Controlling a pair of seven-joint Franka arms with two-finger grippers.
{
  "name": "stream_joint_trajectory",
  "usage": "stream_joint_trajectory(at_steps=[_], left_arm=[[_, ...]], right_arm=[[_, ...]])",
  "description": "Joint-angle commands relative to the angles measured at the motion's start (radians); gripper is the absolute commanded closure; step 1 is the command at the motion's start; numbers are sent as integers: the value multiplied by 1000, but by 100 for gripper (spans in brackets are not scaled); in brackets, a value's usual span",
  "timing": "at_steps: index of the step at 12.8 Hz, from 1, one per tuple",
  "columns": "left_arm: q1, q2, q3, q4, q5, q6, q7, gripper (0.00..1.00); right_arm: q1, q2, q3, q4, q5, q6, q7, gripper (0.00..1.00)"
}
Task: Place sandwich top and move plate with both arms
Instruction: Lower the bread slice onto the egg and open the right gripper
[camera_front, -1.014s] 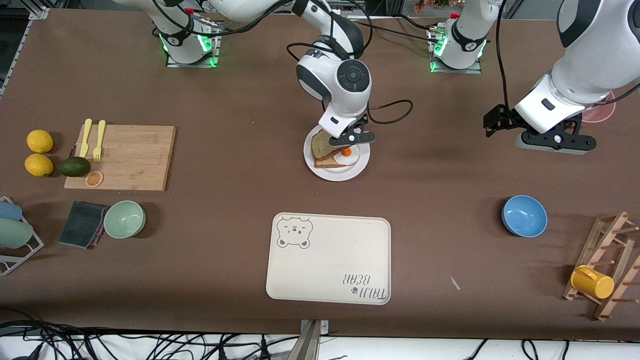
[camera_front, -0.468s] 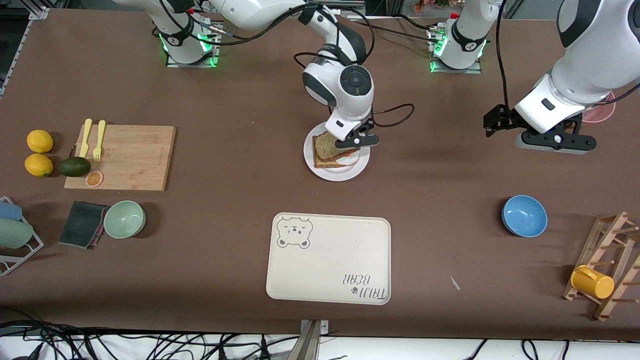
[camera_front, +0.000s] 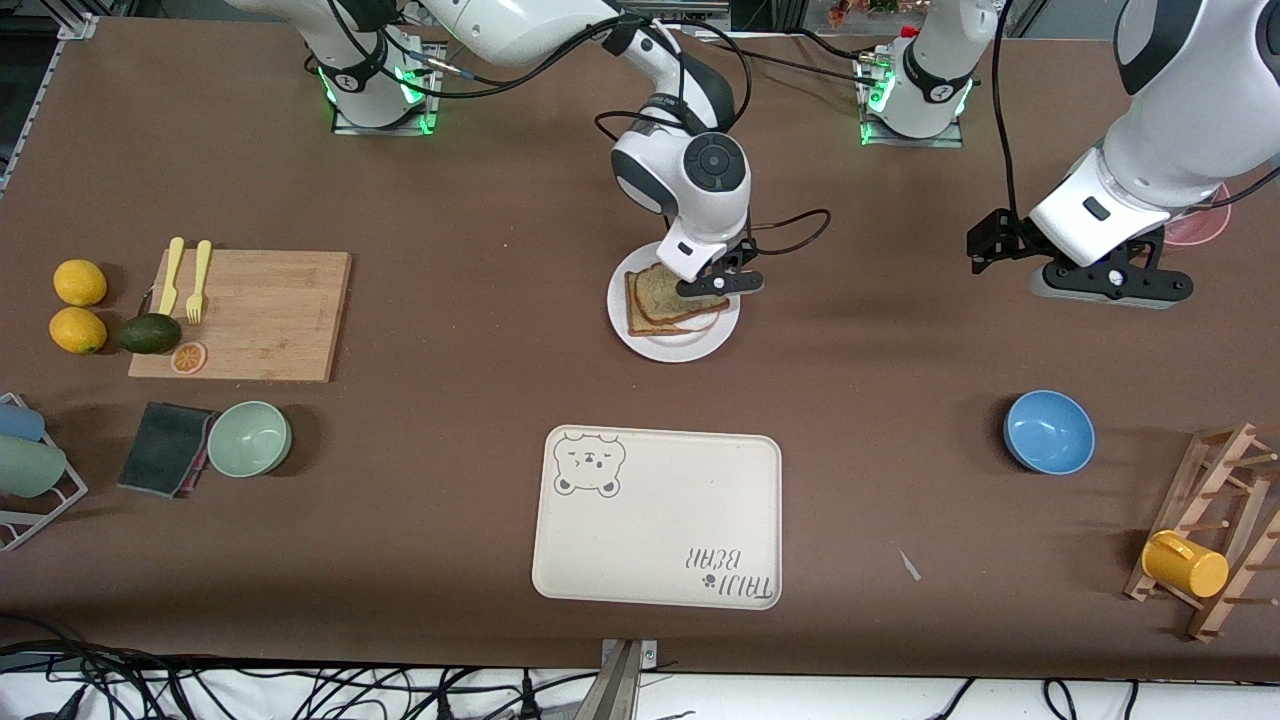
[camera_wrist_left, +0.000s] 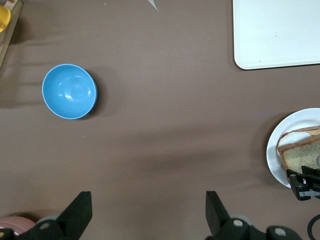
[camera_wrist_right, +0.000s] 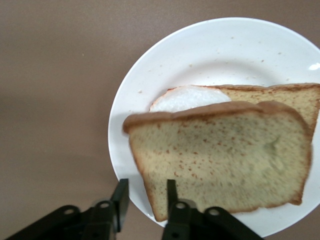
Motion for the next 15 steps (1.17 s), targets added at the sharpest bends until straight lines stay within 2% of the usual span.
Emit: stream_joint_trajectory(at_steps=[1, 3, 11, 15], left_arm=[[-1, 4, -4, 25, 33, -24, -2, 0], [-1, 6, -4, 25, 33, -24, 0, 0], [-1, 6, -4, 25, 33, -24, -3, 0], [-3, 6, -4, 25, 33, -24, -3, 0]], right_arm=[[1, 3, -13, 33, 4, -10, -3, 0], [-6, -3, -18, 33, 2, -22, -21, 0], [-118, -130, -27, 24, 13, -316, -213, 0], [-141, -215, -99, -12, 13, -440, -254, 0]])
